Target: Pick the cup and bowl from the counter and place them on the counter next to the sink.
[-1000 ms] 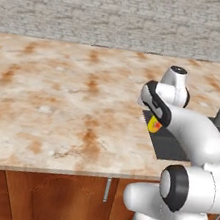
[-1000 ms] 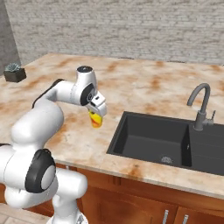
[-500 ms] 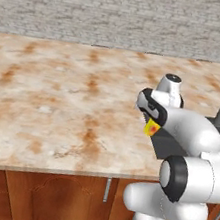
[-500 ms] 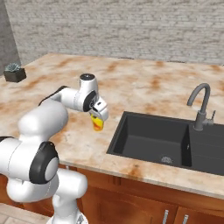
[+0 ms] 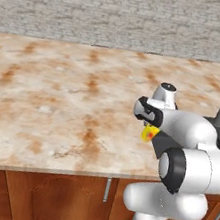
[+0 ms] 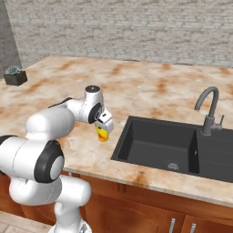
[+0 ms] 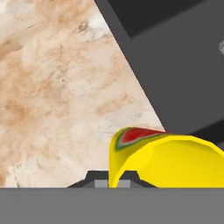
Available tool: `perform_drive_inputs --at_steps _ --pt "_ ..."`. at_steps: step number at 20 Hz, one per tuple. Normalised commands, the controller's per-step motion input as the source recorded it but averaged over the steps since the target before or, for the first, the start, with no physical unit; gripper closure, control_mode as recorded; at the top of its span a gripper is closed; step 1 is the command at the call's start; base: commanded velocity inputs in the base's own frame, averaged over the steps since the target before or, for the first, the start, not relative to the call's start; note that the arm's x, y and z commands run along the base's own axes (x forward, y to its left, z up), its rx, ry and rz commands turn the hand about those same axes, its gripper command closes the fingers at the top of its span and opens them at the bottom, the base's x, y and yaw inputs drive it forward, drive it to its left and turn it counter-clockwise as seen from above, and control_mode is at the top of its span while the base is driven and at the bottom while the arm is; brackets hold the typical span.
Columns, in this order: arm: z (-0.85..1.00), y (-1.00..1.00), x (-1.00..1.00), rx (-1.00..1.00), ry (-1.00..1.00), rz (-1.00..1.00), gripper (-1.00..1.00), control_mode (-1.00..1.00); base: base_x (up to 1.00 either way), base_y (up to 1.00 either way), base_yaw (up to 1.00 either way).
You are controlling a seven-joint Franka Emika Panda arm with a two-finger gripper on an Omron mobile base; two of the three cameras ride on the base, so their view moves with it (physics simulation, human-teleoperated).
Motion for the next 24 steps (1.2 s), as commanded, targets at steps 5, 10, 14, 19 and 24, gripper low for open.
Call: perform_drive_inputs --at_steps 5,10,14,19,24 --pt "-0.39 0.0 0.0 0.0 0.0 0.0 1.0 -1.0 0.0 0.0 0.0" --pt "-0.32 0.0 0.0 0.0 0.0 0.0 1.0 -1.0 0.0 0.0 0.0" --pt "-0.27 0.0 0.0 0.0 0.0 0.0 1.0 -1.0 0.0 0.0 0.0" --pt "-0.26 0.0 0.0 0.0 0.0 0.0 1.0 -1.0 0.0 0.0 0.0" --pt "-0.28 0.0 0.0 -0.01 0.0 0.0 1.0 -1.0 0.0 0.0 0.0"
